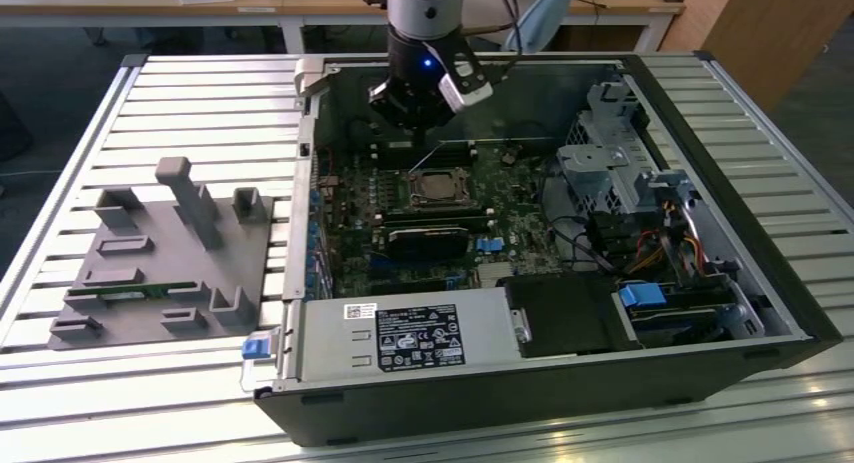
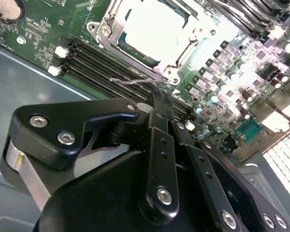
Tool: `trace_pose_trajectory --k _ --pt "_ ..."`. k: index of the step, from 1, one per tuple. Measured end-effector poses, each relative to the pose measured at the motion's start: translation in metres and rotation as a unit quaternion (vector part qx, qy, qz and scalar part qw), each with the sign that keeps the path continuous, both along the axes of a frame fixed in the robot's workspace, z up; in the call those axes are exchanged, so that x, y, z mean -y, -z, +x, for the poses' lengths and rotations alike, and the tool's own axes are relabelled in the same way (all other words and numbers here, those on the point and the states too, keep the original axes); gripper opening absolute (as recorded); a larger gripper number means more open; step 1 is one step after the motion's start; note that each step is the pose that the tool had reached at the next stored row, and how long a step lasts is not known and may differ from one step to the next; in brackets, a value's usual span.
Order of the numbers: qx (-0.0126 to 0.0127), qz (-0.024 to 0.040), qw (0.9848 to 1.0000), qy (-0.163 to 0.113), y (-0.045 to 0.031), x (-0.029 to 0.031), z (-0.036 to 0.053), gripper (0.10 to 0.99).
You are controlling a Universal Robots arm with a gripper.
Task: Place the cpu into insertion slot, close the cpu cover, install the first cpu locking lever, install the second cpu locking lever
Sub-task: 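Install the first cpu locking lever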
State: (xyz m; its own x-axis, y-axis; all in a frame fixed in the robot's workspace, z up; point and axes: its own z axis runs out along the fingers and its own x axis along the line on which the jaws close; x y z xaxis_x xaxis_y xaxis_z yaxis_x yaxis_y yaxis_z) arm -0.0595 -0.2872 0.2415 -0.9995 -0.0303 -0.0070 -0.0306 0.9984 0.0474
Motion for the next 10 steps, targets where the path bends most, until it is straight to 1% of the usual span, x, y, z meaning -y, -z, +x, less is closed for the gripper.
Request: trace_pose_trajectory --k 4,10 --pt "0.0 0.0 1.0 0.0 0.001 0.0 0.0071 0.122" --pt "0.0 0.0 1.0 0.0 0.0024 -0.0008 0.0151 0.122"
